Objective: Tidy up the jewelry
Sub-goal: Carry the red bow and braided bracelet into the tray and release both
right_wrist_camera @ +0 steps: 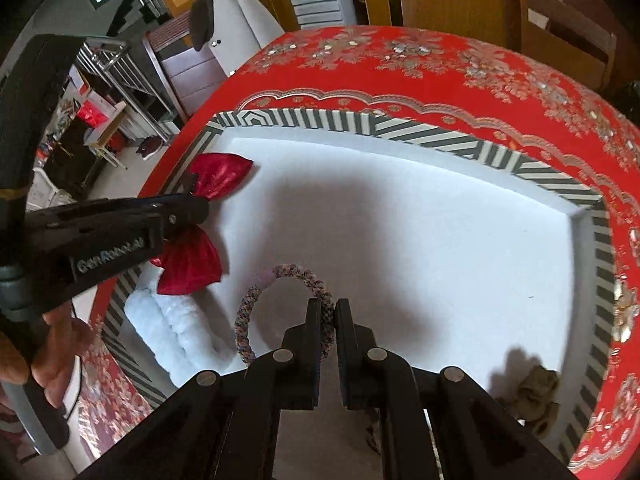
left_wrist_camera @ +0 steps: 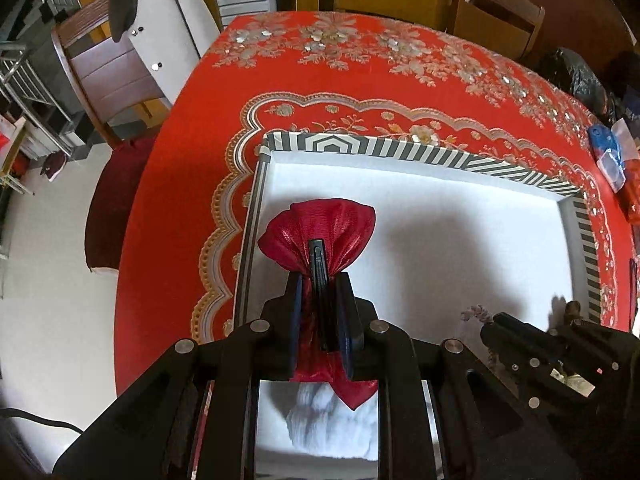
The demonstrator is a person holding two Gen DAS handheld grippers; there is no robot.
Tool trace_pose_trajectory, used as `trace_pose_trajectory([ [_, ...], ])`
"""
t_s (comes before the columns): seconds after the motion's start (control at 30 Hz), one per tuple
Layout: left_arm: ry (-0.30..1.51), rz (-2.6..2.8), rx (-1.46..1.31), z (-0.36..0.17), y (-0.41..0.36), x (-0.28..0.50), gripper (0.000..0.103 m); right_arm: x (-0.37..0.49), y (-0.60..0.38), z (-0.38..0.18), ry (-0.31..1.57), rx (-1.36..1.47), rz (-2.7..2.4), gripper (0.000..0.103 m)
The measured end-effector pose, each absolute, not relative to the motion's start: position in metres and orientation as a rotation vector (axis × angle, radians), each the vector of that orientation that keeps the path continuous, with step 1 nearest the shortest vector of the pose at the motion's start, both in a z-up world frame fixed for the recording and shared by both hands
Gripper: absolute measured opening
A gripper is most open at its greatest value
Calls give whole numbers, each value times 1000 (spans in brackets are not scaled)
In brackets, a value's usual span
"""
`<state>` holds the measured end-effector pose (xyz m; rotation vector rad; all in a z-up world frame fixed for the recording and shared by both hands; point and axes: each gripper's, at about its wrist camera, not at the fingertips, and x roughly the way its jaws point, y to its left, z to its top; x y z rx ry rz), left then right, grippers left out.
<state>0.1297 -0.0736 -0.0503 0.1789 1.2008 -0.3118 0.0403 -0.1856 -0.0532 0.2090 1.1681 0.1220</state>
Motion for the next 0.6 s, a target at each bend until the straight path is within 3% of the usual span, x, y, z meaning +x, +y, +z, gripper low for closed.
trace_pose_trajectory([
  [0.17,1216,-307,181,-56,-73,132,16,41,-185,-55,1176,216,112,7],
  [0.53,1210,-293,131,-41,-60,117,48,3,-195,-23,1115,270,102,9],
  [0.6,1194,-285,126,-35,-57,110,50,-8,-196,-18,1104,271,93,18],
])
